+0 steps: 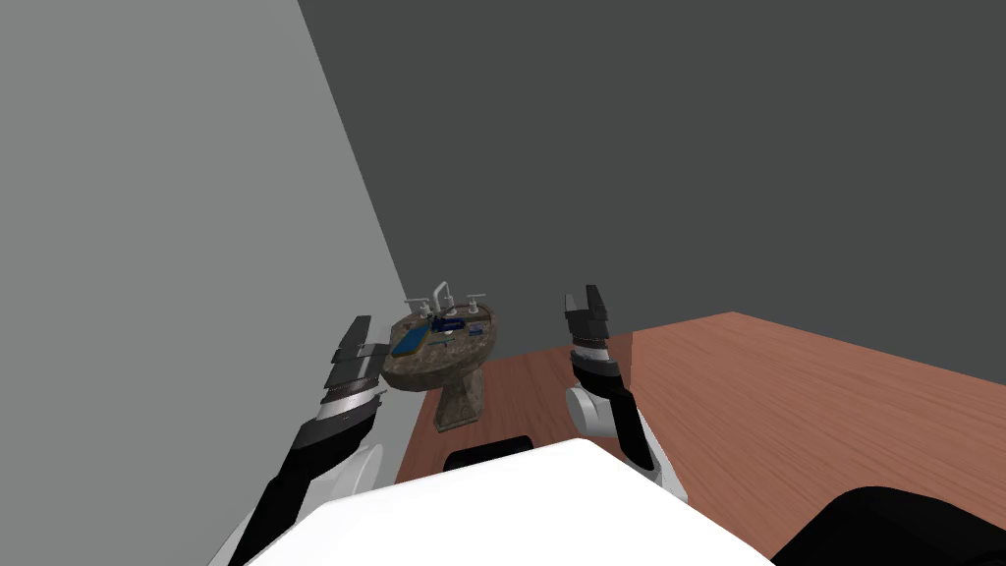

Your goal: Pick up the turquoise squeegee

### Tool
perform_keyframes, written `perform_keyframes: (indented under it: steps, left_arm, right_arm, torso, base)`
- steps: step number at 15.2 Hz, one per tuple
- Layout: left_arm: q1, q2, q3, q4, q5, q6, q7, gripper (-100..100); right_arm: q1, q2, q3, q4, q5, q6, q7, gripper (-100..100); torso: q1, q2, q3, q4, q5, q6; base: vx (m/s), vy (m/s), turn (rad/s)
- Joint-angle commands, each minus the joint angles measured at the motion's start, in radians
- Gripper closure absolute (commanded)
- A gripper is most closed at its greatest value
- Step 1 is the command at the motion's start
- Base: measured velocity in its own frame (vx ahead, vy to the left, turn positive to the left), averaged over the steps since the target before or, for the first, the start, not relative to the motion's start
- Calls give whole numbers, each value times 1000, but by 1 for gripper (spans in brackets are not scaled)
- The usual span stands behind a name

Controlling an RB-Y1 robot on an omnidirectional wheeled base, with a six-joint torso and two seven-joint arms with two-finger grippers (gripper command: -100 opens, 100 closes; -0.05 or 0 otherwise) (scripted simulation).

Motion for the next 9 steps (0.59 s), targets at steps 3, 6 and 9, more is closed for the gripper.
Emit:
perform_keyframes:
  steps: [3, 6, 9]
  left_arm:
    - [-7, 65, -1, 8, 4, 18, 7, -100]
    - [-17, 117, -2, 19, 11, 46, 18, -100]
    - [-38, 186, -5, 45, 25, 107, 42, -100]
  right_arm:
    - [0, 0, 0, 0, 0, 0, 0, 0]
    - [0, 0, 0, 0, 0, 0, 0, 0]
    - [0, 0, 0, 0, 0, 0, 0, 0]
  torso:
    - [0, 0, 0, 0, 0, 0]
    - [0, -1, 0, 0, 0, 0]
    - [0, -1, -1, 0, 0, 0]
  base:
    - [0, 0, 0]
    - [8, -2, -9]
    - [12, -4, -13]
